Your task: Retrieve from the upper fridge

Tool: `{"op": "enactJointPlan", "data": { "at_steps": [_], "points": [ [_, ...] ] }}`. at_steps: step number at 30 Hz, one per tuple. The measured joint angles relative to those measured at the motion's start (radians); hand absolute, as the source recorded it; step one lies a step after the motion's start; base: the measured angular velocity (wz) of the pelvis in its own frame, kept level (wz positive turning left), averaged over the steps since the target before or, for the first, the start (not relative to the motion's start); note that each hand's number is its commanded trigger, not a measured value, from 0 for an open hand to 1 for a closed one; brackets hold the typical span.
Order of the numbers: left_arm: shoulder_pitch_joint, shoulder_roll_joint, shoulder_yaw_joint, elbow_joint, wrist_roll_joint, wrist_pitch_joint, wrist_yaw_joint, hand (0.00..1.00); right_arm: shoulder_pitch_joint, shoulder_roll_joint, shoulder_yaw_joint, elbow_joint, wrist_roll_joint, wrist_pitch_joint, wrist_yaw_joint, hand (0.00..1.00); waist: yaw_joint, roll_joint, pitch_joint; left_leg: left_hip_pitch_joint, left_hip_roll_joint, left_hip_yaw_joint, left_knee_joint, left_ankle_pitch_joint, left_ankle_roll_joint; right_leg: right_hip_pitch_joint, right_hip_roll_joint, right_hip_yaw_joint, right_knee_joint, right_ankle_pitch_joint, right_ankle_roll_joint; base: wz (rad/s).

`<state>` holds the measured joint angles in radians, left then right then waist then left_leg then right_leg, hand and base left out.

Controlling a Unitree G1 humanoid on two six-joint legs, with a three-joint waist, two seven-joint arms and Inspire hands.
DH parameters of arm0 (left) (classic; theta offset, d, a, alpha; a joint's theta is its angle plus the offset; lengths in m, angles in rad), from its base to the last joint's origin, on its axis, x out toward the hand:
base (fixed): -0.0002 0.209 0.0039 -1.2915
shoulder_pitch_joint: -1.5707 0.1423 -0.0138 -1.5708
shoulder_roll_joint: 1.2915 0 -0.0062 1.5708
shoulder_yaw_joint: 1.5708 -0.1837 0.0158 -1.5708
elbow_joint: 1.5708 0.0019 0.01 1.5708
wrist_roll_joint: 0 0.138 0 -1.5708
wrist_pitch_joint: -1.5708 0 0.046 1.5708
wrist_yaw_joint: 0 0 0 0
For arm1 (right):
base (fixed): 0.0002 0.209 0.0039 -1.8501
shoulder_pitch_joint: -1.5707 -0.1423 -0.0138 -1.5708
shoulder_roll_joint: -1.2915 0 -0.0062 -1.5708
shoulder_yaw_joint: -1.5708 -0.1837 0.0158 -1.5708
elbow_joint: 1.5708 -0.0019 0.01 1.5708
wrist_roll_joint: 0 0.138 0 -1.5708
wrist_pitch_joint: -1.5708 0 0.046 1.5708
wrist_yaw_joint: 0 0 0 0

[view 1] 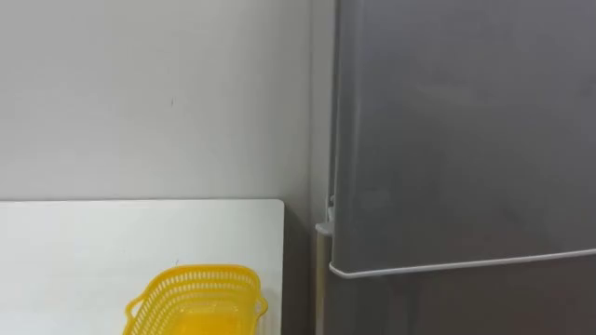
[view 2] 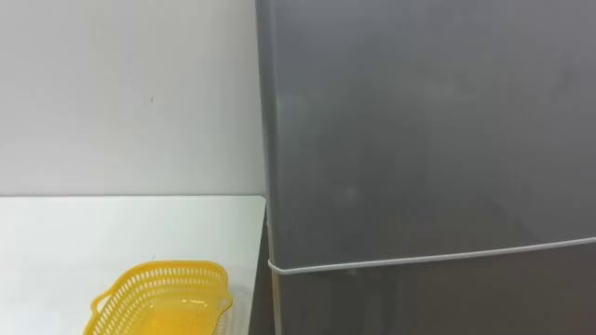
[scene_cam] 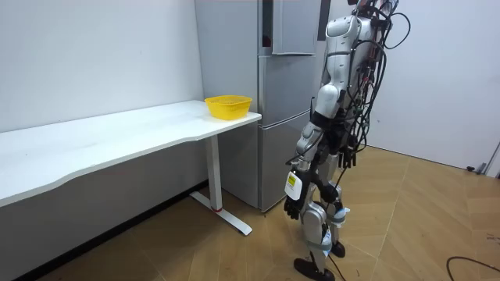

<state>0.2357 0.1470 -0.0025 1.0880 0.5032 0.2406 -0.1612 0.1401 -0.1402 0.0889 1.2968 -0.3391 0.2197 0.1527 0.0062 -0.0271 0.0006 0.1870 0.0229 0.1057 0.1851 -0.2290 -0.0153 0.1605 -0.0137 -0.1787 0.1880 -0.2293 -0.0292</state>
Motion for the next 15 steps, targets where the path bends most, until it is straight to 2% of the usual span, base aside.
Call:
{"op": "enactJointPlan", "data": {
  "at_steps": [11,15],
  "points": [
    [-0.002,0.000,0.000,0.000,-0.002,0.000,0.005,0.00,-0.004,0.000,0.000,-0.012,-0.005,-0.001,-0.002,0.00,0.002,-0.003,0.0013,-0.002,0.000,0.001,-0.004,0.000,0.000,-0.003,0.000,0.000,-0.003,0.000,0.000,0.00],
    [-0.002,0.000,0.002,0.000,-0.041,0.000,0.022,0.00,-0.005,0.000,-0.001,-0.008,0.015,-0.001,-0.008,0.00,0.001,-0.002,0.0012,0.001,0.000,0.000,-0.004,0.000,0.000,-0.002,-0.001,-0.002,-0.003,0.000,0.000,0.00]
  ]
}}
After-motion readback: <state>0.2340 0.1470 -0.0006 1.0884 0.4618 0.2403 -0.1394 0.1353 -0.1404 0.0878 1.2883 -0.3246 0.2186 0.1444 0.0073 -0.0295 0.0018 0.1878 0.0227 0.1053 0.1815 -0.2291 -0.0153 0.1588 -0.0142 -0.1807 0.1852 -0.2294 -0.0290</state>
